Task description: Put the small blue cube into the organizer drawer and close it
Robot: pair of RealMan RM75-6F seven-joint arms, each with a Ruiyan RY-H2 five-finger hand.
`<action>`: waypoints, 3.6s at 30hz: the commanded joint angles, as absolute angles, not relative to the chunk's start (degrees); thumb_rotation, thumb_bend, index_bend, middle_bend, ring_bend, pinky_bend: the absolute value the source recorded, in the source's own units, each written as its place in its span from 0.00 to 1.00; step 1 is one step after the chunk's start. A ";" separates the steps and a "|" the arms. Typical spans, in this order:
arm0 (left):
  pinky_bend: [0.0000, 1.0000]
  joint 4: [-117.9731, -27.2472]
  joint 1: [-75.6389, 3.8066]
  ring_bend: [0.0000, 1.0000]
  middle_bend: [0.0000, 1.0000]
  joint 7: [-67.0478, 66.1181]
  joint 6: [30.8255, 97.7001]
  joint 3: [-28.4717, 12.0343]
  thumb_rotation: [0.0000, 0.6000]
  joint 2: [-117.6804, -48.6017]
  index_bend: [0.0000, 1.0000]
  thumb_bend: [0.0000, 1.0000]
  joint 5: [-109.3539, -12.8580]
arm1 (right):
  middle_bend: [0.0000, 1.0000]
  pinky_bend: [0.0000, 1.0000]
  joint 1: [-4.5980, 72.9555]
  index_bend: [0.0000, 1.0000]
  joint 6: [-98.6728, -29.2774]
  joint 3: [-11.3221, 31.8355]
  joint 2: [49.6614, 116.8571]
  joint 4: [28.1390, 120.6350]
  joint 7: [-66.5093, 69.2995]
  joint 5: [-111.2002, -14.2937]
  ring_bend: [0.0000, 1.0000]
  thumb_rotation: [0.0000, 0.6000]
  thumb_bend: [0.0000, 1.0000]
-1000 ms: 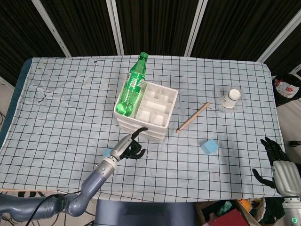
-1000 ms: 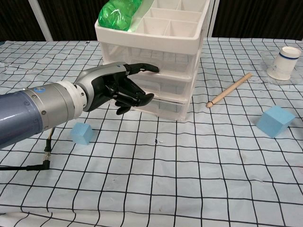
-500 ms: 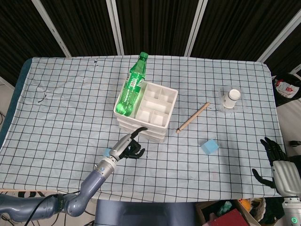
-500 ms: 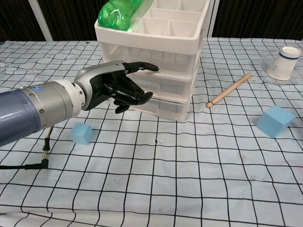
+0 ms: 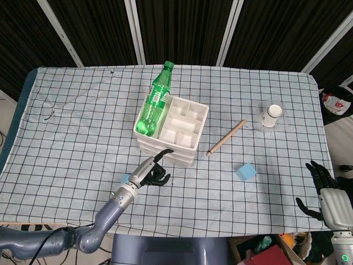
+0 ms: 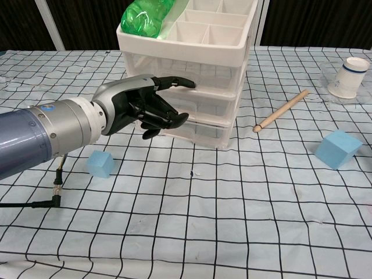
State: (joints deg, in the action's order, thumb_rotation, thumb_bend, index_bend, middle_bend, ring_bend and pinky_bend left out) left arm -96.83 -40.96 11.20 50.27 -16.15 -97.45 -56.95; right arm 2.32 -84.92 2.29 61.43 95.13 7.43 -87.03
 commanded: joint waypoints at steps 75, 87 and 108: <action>0.85 -105.96 -32.98 0.92 0.96 -24.44 67.62 -6.94 1.00 -85.94 0.11 0.46 -79.83 | 0.00 0.18 2.26 0.00 -85.00 2.19 61.48 95.29 6.99 -87.16 0.00 1.00 0.26; 0.86 -108.30 -36.03 0.93 0.97 -36.98 65.00 -11.09 1.00 -87.12 0.13 0.46 -64.53 | 0.00 0.18 2.28 0.00 -84.90 2.26 61.45 95.25 6.99 -86.96 0.00 1.00 0.26; 0.87 -115.01 -37.04 0.95 0.99 -38.34 65.69 -9.79 1.00 -83.85 0.38 0.46 -59.16 | 0.00 0.18 2.27 0.00 -84.97 2.31 61.57 95.27 6.96 -86.94 0.00 1.00 0.26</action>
State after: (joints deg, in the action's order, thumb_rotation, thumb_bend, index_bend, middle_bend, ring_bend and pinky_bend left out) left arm -114.37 -37.17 -38.50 65.82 -10.22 -84.39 -59.47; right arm 2.27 -84.97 2.31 61.57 95.27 6.96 -86.94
